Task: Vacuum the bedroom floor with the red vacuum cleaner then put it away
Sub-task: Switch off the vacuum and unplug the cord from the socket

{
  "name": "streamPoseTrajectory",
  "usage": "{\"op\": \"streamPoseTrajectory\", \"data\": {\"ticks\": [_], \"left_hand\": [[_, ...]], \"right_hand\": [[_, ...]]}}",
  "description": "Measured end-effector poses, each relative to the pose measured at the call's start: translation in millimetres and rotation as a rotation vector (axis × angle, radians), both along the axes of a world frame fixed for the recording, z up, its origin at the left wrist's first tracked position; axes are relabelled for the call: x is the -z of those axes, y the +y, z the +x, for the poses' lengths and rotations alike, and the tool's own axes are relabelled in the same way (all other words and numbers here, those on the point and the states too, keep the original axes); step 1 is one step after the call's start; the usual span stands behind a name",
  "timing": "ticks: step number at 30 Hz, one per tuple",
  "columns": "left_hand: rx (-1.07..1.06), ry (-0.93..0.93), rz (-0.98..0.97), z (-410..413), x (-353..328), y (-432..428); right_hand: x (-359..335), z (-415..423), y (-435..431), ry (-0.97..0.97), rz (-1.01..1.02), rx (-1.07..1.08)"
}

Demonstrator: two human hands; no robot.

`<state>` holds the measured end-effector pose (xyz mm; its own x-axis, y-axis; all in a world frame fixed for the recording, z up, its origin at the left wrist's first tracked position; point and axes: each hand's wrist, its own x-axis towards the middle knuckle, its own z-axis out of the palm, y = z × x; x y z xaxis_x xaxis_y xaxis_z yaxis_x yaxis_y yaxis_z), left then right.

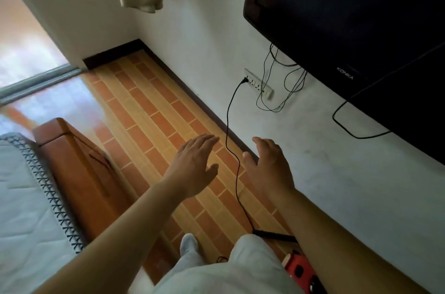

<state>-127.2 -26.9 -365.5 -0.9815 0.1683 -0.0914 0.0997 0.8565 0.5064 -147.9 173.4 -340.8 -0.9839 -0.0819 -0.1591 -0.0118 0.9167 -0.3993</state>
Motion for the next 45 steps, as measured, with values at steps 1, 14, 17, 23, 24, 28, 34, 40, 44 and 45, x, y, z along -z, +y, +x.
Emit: {"op": "streamPoseTrajectory", "data": {"ticks": [1,14,17,23,24,28,34,40,44,45], "left_hand": [[0.007,-0.005,0.003,-8,-1,-3],[0.009,-0.015,0.005,-124,-4,-27],[0.011,-0.009,-0.007,-152,-8,-29],[0.047,-0.010,-0.022,-199,-6,-46],[0.062,-0.010,-0.031,-208,-3,-51],[0.141,-0.034,-0.048,-243,16,-71],[0.329,-0.077,-0.062,-298,34,-109],[0.459,-0.125,-0.096,-347,42,-116],[0.478,-0.155,-0.080,-366,51,-102],[0.483,-0.152,-0.089,-369,54,-99]], "right_hand": [[-1,-6,-5,-0.004,-0.001,0.018],[18,-122,-31,-0.006,-0.092,0.081],[21,-152,-33,0.011,-0.127,0.100],[24,-198,-48,-0.015,-0.166,0.156],[27,-207,-52,-0.018,-0.171,0.173],[43,-235,-71,-0.049,-0.198,0.276],[63,-266,-104,-0.093,-0.195,0.455],[72,-284,-118,-0.079,-0.167,0.570],[88,-293,-109,-0.100,-0.148,0.594],[94,-296,-105,-0.106,-0.144,0.591]]}}
